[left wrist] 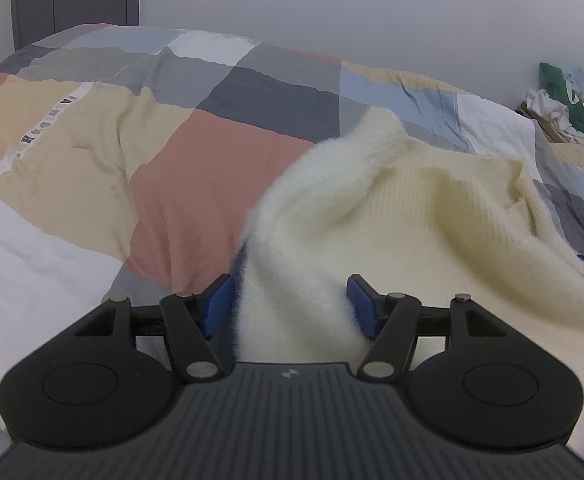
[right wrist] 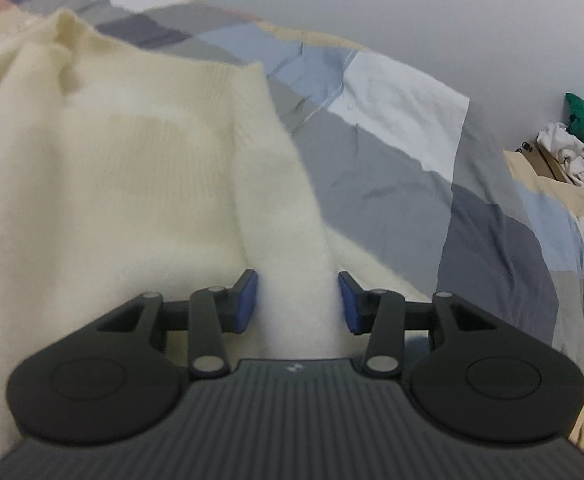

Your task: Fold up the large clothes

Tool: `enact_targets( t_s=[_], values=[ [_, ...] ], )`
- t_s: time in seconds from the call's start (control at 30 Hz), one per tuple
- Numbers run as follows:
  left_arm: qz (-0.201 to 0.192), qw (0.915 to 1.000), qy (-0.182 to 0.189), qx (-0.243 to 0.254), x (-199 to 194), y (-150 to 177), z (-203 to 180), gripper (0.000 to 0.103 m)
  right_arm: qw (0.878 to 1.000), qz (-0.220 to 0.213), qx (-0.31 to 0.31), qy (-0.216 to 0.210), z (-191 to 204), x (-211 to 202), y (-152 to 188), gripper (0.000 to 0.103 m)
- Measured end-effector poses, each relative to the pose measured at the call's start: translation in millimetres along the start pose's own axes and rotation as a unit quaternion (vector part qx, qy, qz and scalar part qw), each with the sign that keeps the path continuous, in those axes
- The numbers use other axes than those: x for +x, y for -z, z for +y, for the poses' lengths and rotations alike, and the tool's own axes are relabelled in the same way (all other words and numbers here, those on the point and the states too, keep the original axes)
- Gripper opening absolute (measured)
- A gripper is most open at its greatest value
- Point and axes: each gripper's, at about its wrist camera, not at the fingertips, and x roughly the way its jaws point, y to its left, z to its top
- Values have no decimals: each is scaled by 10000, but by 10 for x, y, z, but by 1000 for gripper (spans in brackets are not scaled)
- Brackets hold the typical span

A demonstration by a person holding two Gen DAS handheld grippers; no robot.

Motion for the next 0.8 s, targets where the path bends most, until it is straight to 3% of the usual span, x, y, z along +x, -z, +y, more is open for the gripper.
enact_targets(
  t_s=[0.07,0.1,0.17,0.3,0.47,0.63,0.73,0.8],
  values=[
    [-5,10000,-11,9,1,3,-2,68,9999,22,-87,102,35,-3,-17,34],
    [-14,10000,-19,10,-5,5,-2,68,9997,9,-168,167,65,-17,-26,19],
    [-52,10000,-19,16,-24,6,-8,68,9993,-105,-210,285,77,-77,-51,17],
    [-201,9998,48,-46,-97,-2,5,68,9960,-638,586,213,-227,-327,-134,16],
    [-473,9983,281,-170,-220,-28,16,68,9816,-1154,1474,382,-580,-594,-86,12],
    [-319,9994,144,-24,-95,-6,-42,68,9797,-444,1863,590,-819,-213,59,8],
    [-142,9999,-30,-18,42,16,-50,68,9768,126,2104,376,-903,96,177,8],
    [-99,9999,-87,-23,96,22,-45,68,9798,153,1961,361,-851,149,171,8]
  ],
)
